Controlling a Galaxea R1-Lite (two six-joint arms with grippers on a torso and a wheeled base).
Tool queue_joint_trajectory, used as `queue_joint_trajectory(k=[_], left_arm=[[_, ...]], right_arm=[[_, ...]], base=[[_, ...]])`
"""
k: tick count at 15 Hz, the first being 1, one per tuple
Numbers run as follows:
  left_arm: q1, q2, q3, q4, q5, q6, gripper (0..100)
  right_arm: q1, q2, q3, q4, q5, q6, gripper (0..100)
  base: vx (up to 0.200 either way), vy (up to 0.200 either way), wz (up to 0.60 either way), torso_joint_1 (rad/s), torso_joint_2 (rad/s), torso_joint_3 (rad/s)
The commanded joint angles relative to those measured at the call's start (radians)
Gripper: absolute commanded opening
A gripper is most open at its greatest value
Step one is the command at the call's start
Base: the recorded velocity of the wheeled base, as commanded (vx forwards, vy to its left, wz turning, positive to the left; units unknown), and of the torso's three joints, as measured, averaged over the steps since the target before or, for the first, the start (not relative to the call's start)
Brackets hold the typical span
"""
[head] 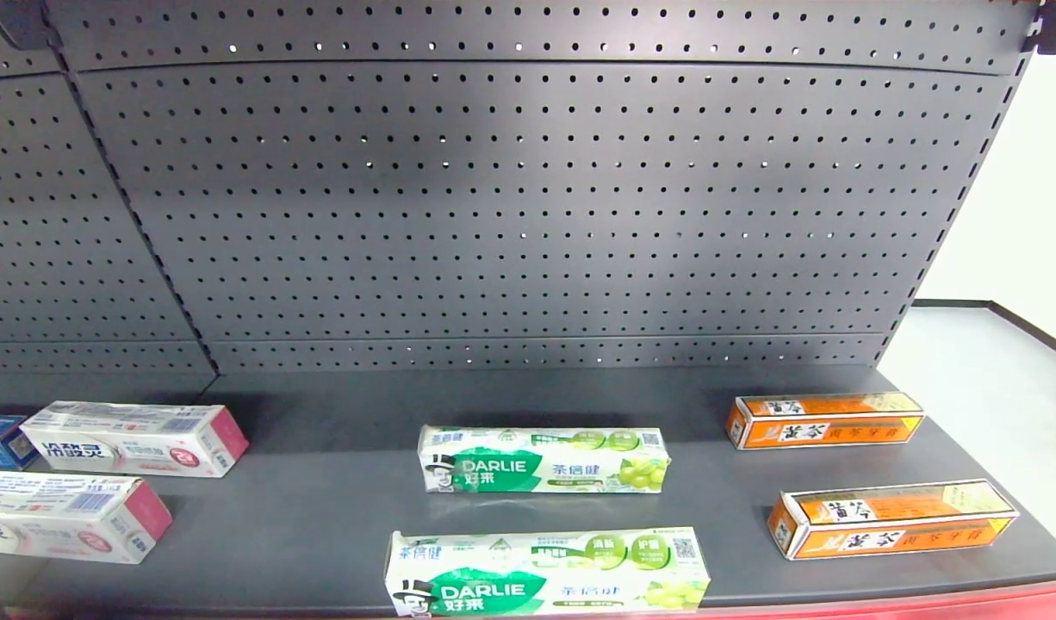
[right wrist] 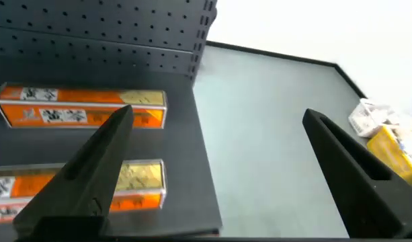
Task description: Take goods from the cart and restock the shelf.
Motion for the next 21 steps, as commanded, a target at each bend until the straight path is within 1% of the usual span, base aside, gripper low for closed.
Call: queue_joint_trajectory(k=[1,2,3,5,7,8,9,10,11,12,13,14,16,17,18,19,21], left_arm=[[-0.007,-0.141,0.049,-0.001,-0.007,-0.006,100],[-0.008,-0.181,0.063,0.004,-0.015,-0.009,100],[-0.017,-0.219,0.072,0.018,-0.027,-0.010,100],[-0.037,-0.279,0.064,0.093,-0.027,-0.010,100],[-0.039,-0.319,0.064,0.133,-0.024,-0.012,100],[-0.039,-0.339,0.066,0.140,-0.025,-0.026,100],[-0.039,-0.342,0.067,0.139,-0.024,-0.041,100],[-0.039,-0.342,0.064,0.136,-0.027,-0.065,100],[-0.039,-0.342,0.066,0.131,-0.030,-0.082,100],[-0.039,-0.342,0.067,0.128,-0.031,-0.088,100],[-0.039,-0.342,0.069,0.128,-0.033,-0.092,100],[-0.039,-0.342,0.069,0.128,-0.051,-0.104,100],[-0.039,-0.342,0.069,0.127,-0.076,-0.110,100],[-0.039,-0.342,0.069,0.127,-0.079,-0.111,100],[-0.039,-0.342,0.076,0.127,-0.093,-0.133,100],[-0.039,-0.342,0.081,0.127,-0.096,-0.134,100],[-0.039,-0.342,0.092,0.127,-0.096,-0.136,100]], right_arm=[[-0.029,-0.175,0.057,0.088,-0.066,-0.011,100],[-0.038,-0.246,0.065,0.157,-0.106,-0.021,100],[-0.049,-0.313,0.070,0.221,-0.111,-0.021,100],[-0.053,-0.424,0.108,0.305,-0.108,-0.011,100],[-0.036,-0.511,0.194,0.302,-0.091,0.015,100],[-0.029,-0.602,0.244,0.310,-0.068,0.016,100],[-0.027,-0.642,0.274,0.312,-0.062,0.016,100],[-0.026,-0.671,0.330,0.290,-0.049,0.030,100],[-0.026,-0.671,0.352,0.235,0.004,0.052,100],[-0.026,-0.671,0.370,0.224,0.067,0.056,100],[-0.026,-0.671,0.382,0.223,0.103,0.058,100],[-0.026,-0.671,0.410,0.223,0.187,0.058,100],[-0.027,-0.671,0.427,0.232,0.310,0.079,100],[-0.027,-0.671,0.427,0.232,0.320,0.082,100],[-0.029,-0.671,0.430,0.224,0.327,0.105,100],[-0.061,-0.694,0.427,0.232,0.282,0.117,100],[-0.087,-0.738,0.428,0.229,0.251,0.148,100]], base=[[0.000,0.000,0.00,0.000,0.00,0.000],[0.000,0.000,0.00,0.000,0.00,0.000],[0.000,0.000,0.00,0.000,0.00,0.000],[0.000,0.000,0.00,0.000,0.00,0.000],[0.000,0.000,0.00,0.000,0.00,0.000],[0.000,0.000,0.00,0.000,0.00,0.000],[0.000,0.000,0.00,0.000,0.00,0.000],[0.000,0.000,0.00,0.000,0.00,0.000],[0.000,0.000,0.00,0.000,0.00,0.000],[0.000,0.000,0.00,0.000,0.00,0.000],[0.000,0.000,0.00,0.000,0.00,0.000],[0.000,0.000,0.00,0.000,0.00,0.000],[0.000,0.000,0.00,0.000,0.00,0.000],[0.000,0.000,0.00,0.000,0.00,0.000],[0.000,0.000,0.00,0.000,0.00,0.000],[0.000,0.000,0.00,0.000,0.00,0.000],[0.000,0.000,0.00,0.000,0.00,0.000]])
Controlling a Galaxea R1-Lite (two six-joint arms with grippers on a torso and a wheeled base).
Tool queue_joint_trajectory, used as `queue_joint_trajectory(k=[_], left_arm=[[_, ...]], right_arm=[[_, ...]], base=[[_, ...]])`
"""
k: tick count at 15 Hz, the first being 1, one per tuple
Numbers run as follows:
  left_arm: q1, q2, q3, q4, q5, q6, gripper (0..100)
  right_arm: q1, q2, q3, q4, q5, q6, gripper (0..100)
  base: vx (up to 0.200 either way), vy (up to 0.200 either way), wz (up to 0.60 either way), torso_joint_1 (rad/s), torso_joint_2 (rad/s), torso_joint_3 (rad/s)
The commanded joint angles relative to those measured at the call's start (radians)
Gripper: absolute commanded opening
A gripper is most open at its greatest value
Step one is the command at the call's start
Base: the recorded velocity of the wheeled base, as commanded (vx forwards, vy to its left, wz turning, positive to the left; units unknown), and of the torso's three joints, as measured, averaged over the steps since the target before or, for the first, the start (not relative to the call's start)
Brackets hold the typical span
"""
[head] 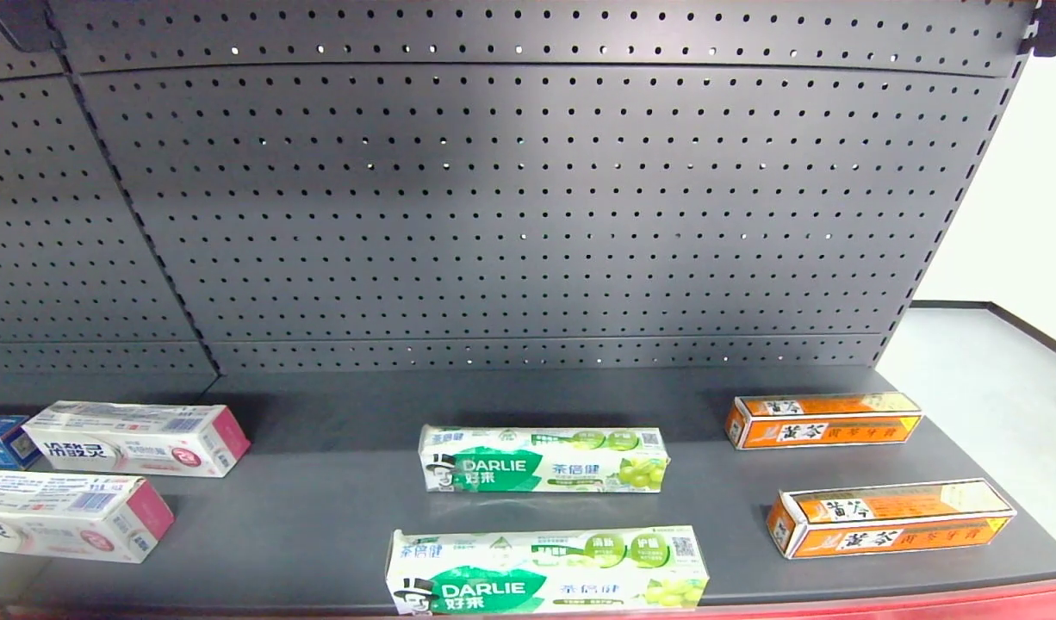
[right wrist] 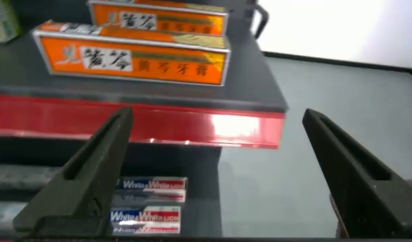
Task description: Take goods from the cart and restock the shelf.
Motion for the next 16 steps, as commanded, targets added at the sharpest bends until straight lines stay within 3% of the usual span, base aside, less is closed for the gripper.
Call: queue_joint_trajectory(k=[1,3,5,6,8,10,11,14,16], left_arm=[[-0.001,0.002,0.014,0.000,-0.001,0.003,100],[-0.001,0.001,0.054,-0.032,-0.006,0.006,100],[-0.001,0.001,0.135,-0.123,-0.058,0.005,100],[-0.001,0.001,0.152,-0.139,-0.069,0.005,100],[-0.001,0.001,0.213,-0.185,-0.092,0.011,100],[0.000,0.002,0.213,-0.181,-0.084,0.003,100],[0.000,0.002,0.210,-0.170,-0.015,0.005,100],[0.011,-0.008,0.204,-0.156,0.129,0.024,100],[0.025,-0.025,0.206,-0.159,0.172,0.040,100]], right_arm=[[-0.010,-0.047,0.004,-0.008,-0.041,0.010,100],[-0.010,-0.047,0.006,-0.017,-0.043,0.015,100],[-0.010,-0.047,0.003,-0.008,0.163,0.012,100],[-0.010,-0.047,0.001,0.000,0.193,0.010,100],[-0.010,-0.047,-0.005,0.015,0.196,0.008,100],[-0.010,-0.047,-0.003,0.012,0.172,0.008,100],[-0.010,-0.047,-0.003,0.014,0.091,0.008,100],[-0.010,-0.047,-0.003,0.012,0.060,0.005,100],[-0.010,-0.047,-0.003,0.012,0.051,0.004,100]], base=[[0.000,0.000,0.00,0.000,0.00,0.000],[0.000,0.000,0.00,0.000,0.00,0.000],[0.000,0.000,0.00,0.000,0.00,0.000],[0.000,0.000,0.00,0.000,0.00,0.000],[0.000,0.000,0.00,0.000,0.00,0.000],[0.000,0.000,0.00,0.000,0.00,0.000],[0.000,0.000,0.00,0.000,0.00,0.000],[0.000,0.000,0.00,0.000,0.00,0.000],[0.000,0.000,0.00,0.000,0.00,0.000]])
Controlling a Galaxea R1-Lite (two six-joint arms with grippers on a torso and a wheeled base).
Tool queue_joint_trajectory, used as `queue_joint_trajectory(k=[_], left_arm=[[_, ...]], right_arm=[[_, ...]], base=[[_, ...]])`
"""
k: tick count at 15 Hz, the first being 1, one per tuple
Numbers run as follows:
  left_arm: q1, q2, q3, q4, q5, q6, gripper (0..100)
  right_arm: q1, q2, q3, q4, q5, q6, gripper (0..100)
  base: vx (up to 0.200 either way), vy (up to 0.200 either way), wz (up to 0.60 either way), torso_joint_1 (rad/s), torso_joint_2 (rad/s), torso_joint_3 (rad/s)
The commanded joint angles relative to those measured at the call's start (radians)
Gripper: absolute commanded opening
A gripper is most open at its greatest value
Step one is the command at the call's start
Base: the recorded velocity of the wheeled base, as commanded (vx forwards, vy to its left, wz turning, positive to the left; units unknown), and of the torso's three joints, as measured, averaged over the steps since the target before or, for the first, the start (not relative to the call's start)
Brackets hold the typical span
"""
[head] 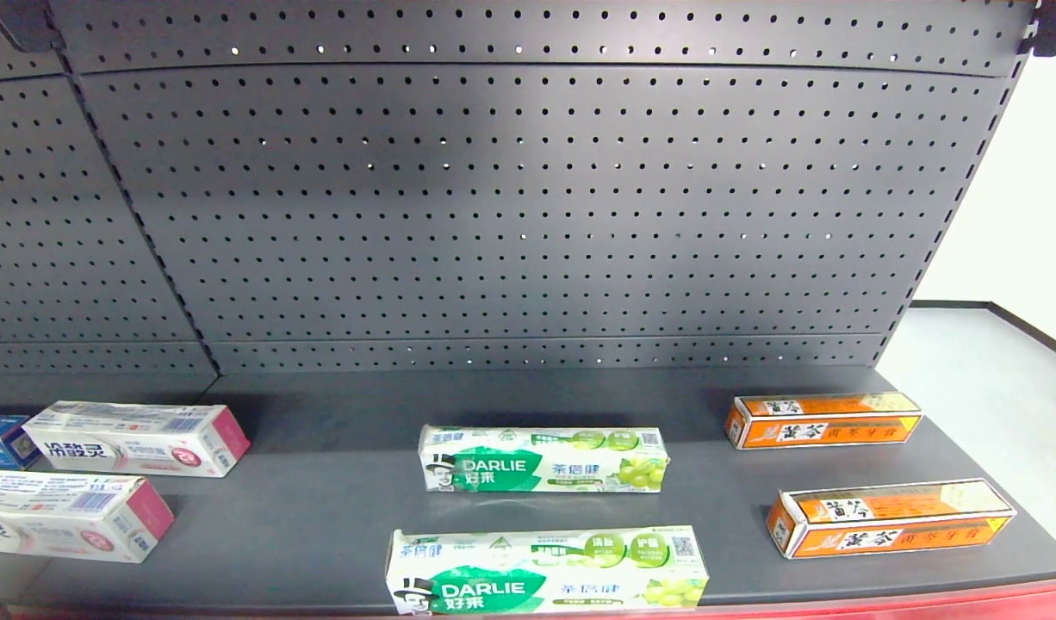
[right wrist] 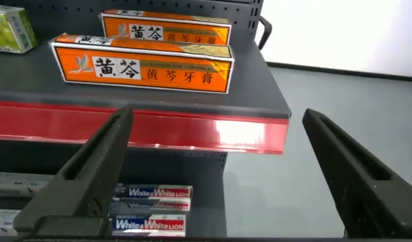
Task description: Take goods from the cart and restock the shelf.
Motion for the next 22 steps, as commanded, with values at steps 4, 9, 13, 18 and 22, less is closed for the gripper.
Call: queue_joint_trajectory(k=[4,9,13,18,22], left_arm=[[0.007,-0.011,0.011,0.015,-0.247,0.046,100],[0.007,-0.011,0.010,0.029,-0.243,0.020,100],[0.007,-0.011,0.011,0.032,-0.241,0.001,100],[0.007,-0.011,0.010,0.032,-0.241,0.000,100],[0.007,-0.011,0.010,0.034,-0.229,-0.018,100]], right_arm=[[0.000,0.001,0.008,-0.022,-0.155,0.001,100],[0.000,-0.001,-0.006,0.028,0.107,0.001,100],[0.000,-0.001,0.009,-0.011,-0.238,0.053,100],[0.003,-0.001,0.011,0.036,0.046,0.027,100],[0.003,-0.001,0.012,0.036,0.041,0.050,100]], base=[[0.000,0.000,0.00,0.000,0.00,0.000],[0.000,0.000,0.00,0.000,0.00,0.000],[0.000,0.000,0.00,0.000,0.00,0.000],[0.000,0.000,0.00,0.000,0.00,0.000],[0.000,0.000,0.00,0.000,0.00,0.000]])
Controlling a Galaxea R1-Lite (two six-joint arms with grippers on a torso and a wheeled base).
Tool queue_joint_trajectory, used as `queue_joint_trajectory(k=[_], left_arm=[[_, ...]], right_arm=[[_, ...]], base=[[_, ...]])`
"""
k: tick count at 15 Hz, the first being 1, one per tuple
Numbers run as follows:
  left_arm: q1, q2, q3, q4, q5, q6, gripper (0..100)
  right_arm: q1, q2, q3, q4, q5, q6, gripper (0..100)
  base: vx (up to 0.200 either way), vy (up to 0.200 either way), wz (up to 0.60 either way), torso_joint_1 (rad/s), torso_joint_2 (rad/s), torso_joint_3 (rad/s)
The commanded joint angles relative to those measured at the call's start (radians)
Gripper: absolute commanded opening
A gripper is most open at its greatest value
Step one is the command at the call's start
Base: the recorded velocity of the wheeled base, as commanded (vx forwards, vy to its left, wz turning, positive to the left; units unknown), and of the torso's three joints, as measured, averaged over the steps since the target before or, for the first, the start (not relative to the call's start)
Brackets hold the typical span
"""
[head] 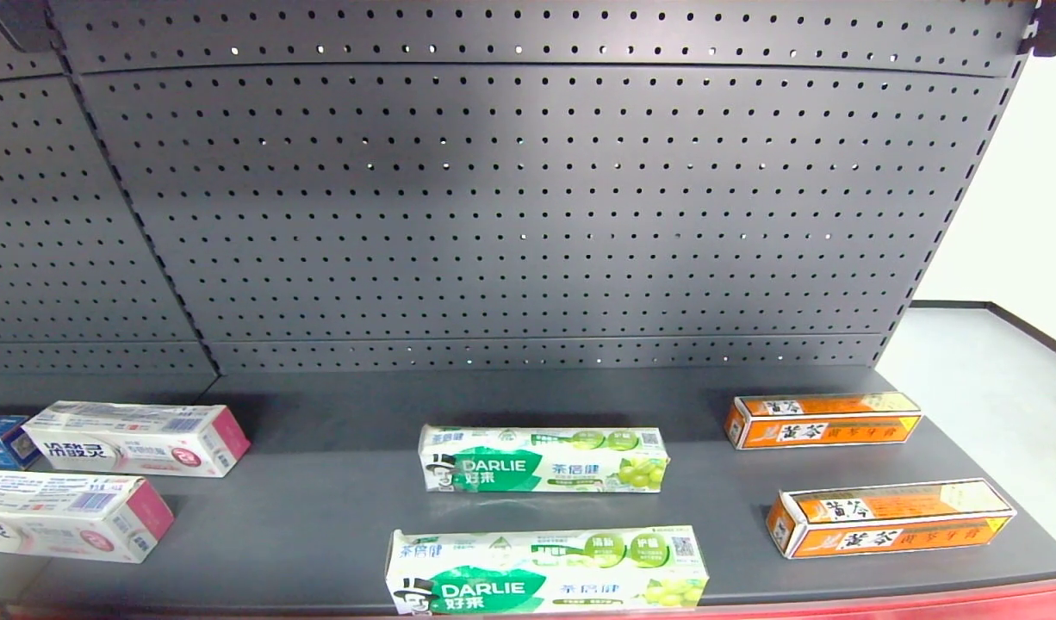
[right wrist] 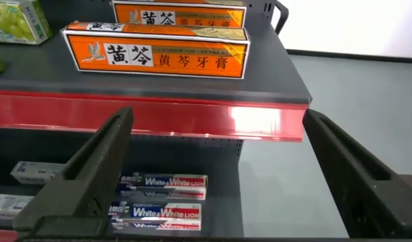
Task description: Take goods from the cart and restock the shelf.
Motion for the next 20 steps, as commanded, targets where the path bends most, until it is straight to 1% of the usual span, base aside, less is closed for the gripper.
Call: queue_joint_trajectory(k=[1,3,4,5,7,10,12,13,15,16,20], left_arm=[[0.000,0.002,-0.001,0.000,-0.001,0.000,100],[0.009,-0.001,-0.001,0.000,-0.001,0.000,100],[0.057,-0.059,0.001,0.000,0.007,-0.008,100],[0.044,-0.052,0.001,0.000,0.013,-0.019,100],[0.040,-0.063,0.001,0.002,0.035,-0.043,100],[0.040,-0.063,0.001,0.000,0.042,-0.057,100],[0.040,-0.063,0.001,0.000,0.042,-0.057,100],[0.040,-0.063,-0.001,0.000,0.041,-0.049,100],[0.040,-0.063,0.001,0.000,0.041,-0.054,100],[0.040,-0.063,0.001,0.000,0.042,-0.055,100],[0.040,-0.063,0.001,0.000,0.039,-0.049,100]], right_arm=[[0.000,0.000,0.001,0.000,-0.001,0.000,100],[-0.002,0.000,0.001,0.000,-0.001,0.001,100],[0.000,0.000,0.001,0.000,-0.001,0.001,100],[-0.002,0.000,0.001,0.000,-0.001,0.001,100],[0.000,0.000,0.001,0.000,-0.018,0.015,100],[0.000,0.000,0.001,0.000,-0.019,0.020,100],[-0.002,0.000,0.001,0.000,-0.019,0.020,100],[-0.002,0.000,0.001,0.000,-0.019,0.020,100],[-0.002,0.000,0.001,0.000,-0.018,0.020,100],[-0.002,0.000,0.001,0.000,-0.018,0.020,100],[0.000,0.000,0.001,0.000,-0.019,0.020,100]], base=[[0.000,0.000,0.00,0.000,0.00,0.000],[0.000,0.000,0.00,0.000,0.00,0.000],[0.000,0.000,0.00,0.000,0.00,0.000],[0.000,0.000,0.00,0.000,0.00,0.000],[0.000,0.000,0.00,0.000,0.00,0.000],[0.000,0.000,0.00,0.000,0.00,0.000],[0.000,0.000,0.00,0.000,0.00,0.000],[0.000,0.000,0.00,0.000,0.00,0.000],[0.000,0.000,0.00,0.000,0.00,0.000],[-0.200,0.000,0.00,0.007,0.00,0.002],[0.000,0.000,0.00,0.000,0.00,0.000]])
